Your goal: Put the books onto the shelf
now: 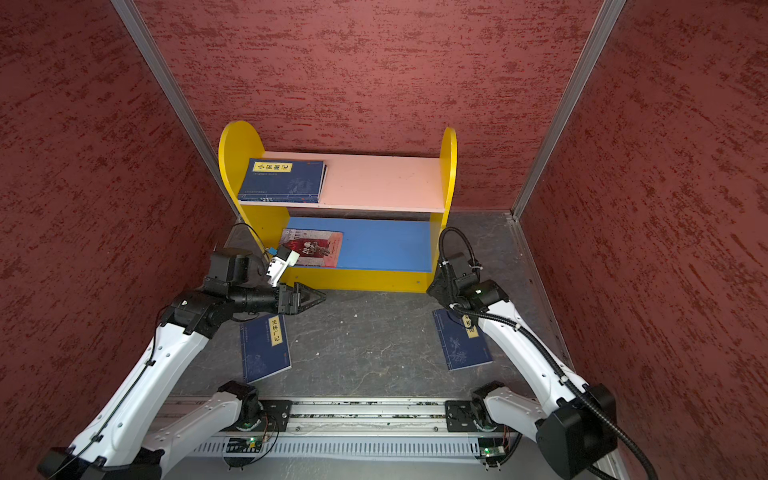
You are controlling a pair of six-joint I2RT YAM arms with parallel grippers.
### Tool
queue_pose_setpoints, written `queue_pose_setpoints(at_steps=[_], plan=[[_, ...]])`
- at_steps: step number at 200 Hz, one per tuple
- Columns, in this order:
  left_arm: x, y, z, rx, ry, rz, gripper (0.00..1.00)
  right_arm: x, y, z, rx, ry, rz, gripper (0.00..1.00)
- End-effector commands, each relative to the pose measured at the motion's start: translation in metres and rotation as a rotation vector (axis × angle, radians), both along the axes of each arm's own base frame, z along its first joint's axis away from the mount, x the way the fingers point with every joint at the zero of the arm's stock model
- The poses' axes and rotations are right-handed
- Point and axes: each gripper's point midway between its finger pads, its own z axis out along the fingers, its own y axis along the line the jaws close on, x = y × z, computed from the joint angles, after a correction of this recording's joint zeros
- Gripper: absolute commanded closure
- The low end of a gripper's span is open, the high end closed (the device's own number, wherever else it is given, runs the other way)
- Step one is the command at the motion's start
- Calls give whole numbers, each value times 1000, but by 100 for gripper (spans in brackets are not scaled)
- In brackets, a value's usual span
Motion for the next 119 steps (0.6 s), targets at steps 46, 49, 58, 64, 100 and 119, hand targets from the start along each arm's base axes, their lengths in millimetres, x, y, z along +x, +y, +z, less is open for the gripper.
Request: queue_pose_setpoints(at_steps=[46, 49, 58, 64, 100, 119], plan=[[11, -9, -20, -34, 123, 51, 0, 5, -81, -47, 43, 68, -196, 14], [11, -9, -22, -30, 129, 52, 0, 5, -86, -49, 37, 77, -199, 14], [11, -9, -24, -24, 134, 53, 1, 5, -96, -55, 29, 101, -213, 14], [11, -8, -26, -24, 140, 55, 1, 6, -101, -58, 27, 107, -216, 14], [7, -8, -38, -39, 184, 76, 1, 9, -136, -73, 38, 128, -271, 14], [6, -8, -45, -40, 201, 82, 1, 9, -143, -87, 55, 169, -258, 15]])
